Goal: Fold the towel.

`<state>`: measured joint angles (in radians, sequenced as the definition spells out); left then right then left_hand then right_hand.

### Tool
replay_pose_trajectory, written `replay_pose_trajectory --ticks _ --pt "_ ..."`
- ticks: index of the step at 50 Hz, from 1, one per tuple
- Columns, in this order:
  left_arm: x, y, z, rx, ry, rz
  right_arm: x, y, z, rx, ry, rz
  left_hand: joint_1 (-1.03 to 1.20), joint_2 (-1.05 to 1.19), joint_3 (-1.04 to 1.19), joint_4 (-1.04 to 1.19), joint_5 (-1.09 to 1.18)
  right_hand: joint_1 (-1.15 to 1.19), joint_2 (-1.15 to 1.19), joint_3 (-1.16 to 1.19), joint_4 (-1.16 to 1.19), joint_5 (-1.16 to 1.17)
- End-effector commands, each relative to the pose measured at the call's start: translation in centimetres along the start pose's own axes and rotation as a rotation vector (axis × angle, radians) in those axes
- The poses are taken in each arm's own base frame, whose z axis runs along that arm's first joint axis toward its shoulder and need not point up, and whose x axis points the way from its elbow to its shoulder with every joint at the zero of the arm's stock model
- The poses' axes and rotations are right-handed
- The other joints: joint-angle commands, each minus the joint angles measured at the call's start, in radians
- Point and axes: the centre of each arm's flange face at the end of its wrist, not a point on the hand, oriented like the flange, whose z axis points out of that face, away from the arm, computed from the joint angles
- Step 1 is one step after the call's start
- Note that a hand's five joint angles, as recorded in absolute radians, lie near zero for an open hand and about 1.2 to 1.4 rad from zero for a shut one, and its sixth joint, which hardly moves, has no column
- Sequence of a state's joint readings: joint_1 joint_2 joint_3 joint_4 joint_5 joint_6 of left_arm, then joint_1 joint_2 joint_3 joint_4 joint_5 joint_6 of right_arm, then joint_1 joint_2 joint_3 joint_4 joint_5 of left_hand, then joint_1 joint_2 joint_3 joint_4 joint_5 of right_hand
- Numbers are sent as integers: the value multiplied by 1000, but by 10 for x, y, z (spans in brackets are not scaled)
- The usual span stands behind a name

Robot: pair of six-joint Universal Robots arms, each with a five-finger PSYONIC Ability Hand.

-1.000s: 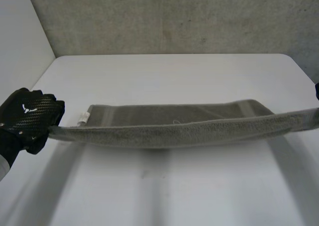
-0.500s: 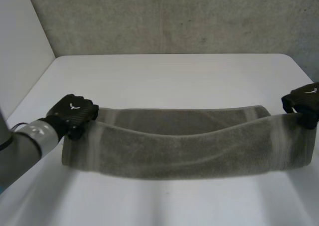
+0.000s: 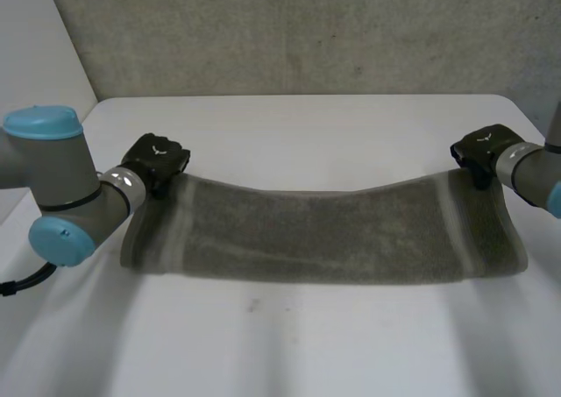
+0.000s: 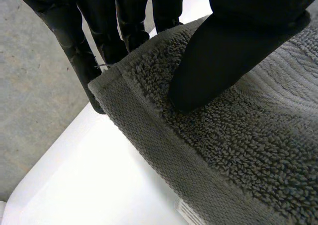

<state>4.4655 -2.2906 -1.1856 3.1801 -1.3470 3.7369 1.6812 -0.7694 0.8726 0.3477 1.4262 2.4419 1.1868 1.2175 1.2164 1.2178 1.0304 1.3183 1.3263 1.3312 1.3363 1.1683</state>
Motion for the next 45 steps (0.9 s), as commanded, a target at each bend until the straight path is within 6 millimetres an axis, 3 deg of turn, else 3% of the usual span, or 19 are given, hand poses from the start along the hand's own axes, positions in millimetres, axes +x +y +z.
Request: replay_pose_trajectory --ticks 1,12,13,14,16,17,18,25,27,31,37,39,41,45 --pt "-3 3 13 -1 -27 5 1 1 17 -6 43 -11 209 179 180 178 191 78 70 65 60 53" --pt "2 10 16 -17 -16 2 -1 0 26 3 60 -17 209 179 180 178 191 78 70 65 60 53" --pt "3 11 16 -22 -13 2 2 -2 26 4 76 -18 -43 -74 -73 -74 -61 78 70 65 60 53" --pt "3 11 16 -22 -13 2 2 -2 26 4 77 -18 -46 -76 -75 -77 -64 78 70 65 60 53" --pt "4 11 14 -29 -21 3 4 -1 26 -8 96 -15 -747 -778 -777 -778 -765 -1002 -1010 -1015 -1020 -1027" --pt "4 11 14 -29 -21 3 4 -1 26 -8 96 -15 -750 -781 -780 -781 -768 -1007 -1015 -1020 -1025 -1032" --pt "4 9 13 -32 -30 5 6 -2 26 -9 106 -13 -991 -1022 -1021 -1022 -1010 -1144 -1152 -1157 -1162 -1168" --pt "-5 -4 6 -18 -68 3 14 -14 14 18 125 24 -1012 -1043 -1042 -1043 -1030 -1144 -1152 -1157 -1162 -1168" --pt "-9 -14 -3 -3 -77 -23 24 -27 -1 50 145 74 -1012 -1043 -1042 -1043 -1030 -1144 -1152 -1157 -1162 -1168" --pt "-12 -24 -16 16 -82 -68 27 -30 -18 60 141 104 -1012 -1043 -1042 -1043 -1030 -1144 -1152 -1157 -1162 -1168" --pt "-6 -32 -53 15 -67 -157 13 -37 -67 170 91 89 -1012 -1043 -1042 -1043 -1030 -1105 -1113 -1118 -1123 -1129" --pt "-4 -32 -62 19 -67 -167 13 -33 -78 191 89 91 -1012 -1043 -1042 -1043 -1030 -1095 -1103 -1108 -1113 -1120" --pt "1 -30 -74 34 -73 -174 17 -11 -92 171 97 114 -1012 -1043 -1042 -1043 -1030 -1092 -1100 -1105 -1110 -1117" --pt "8 -27 -86 42 -71 -172 8 12 -104 135 62 133 -1012 -1043 -1042 -1043 -1030 -1060 -1068 -1073 -1078 -1085"
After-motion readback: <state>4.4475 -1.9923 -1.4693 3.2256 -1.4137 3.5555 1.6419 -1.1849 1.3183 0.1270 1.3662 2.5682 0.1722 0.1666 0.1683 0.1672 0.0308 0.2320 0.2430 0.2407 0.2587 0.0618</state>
